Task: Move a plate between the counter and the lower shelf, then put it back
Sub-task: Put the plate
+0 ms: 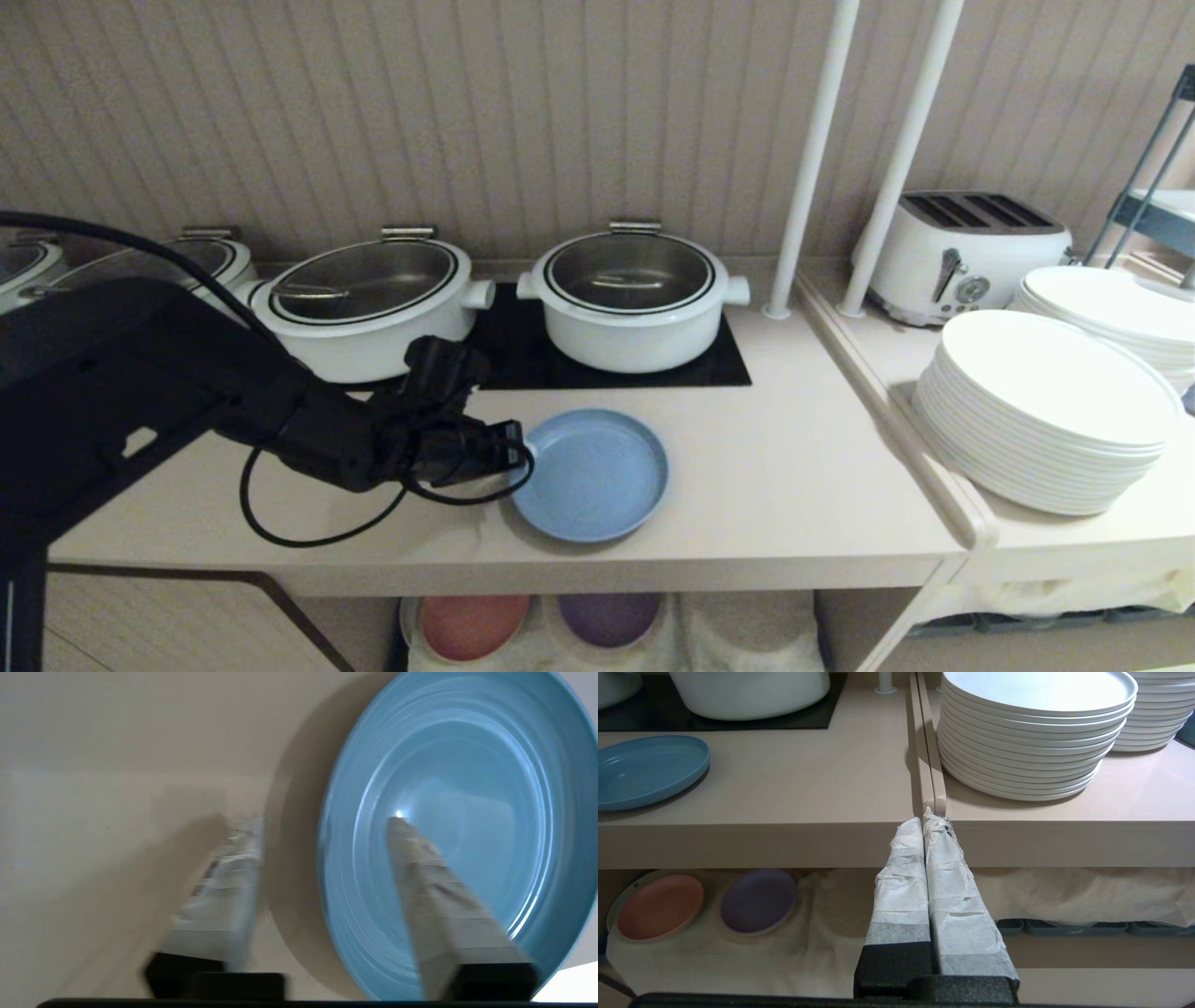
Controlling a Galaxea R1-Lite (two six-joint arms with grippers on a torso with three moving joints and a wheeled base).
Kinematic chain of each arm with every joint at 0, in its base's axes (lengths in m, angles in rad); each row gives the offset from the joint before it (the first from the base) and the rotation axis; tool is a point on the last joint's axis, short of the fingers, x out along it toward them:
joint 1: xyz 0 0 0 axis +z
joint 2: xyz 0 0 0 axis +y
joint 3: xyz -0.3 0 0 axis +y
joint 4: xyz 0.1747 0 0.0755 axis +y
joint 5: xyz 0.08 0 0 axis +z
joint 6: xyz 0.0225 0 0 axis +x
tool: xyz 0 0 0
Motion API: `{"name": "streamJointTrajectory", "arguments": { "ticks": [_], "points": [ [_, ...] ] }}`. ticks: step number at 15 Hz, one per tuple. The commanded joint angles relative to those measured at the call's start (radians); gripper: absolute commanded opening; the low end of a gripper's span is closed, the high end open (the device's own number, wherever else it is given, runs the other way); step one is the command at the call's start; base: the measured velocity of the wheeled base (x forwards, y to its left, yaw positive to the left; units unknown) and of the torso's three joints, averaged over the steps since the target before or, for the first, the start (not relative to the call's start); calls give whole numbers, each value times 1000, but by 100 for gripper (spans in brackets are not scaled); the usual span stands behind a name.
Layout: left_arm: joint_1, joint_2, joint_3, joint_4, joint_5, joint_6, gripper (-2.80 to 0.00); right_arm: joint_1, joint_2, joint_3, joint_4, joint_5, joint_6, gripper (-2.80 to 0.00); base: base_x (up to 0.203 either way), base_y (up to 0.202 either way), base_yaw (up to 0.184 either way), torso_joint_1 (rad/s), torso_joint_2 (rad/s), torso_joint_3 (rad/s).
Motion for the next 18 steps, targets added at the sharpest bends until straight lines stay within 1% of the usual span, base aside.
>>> {"name": "streamJointTrajectory", "arguments": {
  "ticks": [1,6,8,10,13,18],
  "points": [
    [1,-11,1,-3,3,-3,0,0,0,0,0,-1,0,-280,0,0,0,0,0,0],
    [1,-67,7,-3,8,-2,0,0,0,0,0,1,1,-280,0,0,0,0,0,0],
    [0,-88,9,0,29,-1,0,0,0,0,0,1,1,-280,0,0,0,0,0,0],
    [-2,-115,16,3,34,-1,0,0,0,0,0,-1,1,-280,0,0,0,0,0,0],
    [-3,-164,56,1,34,3,0,0,0,0,0,0,1,-280,0,0,0,0,0,0],
    [-3,-275,154,-3,35,4,0,0,0,0,0,1,1,-280,0,0,0,0,0,0]
  ]
}}
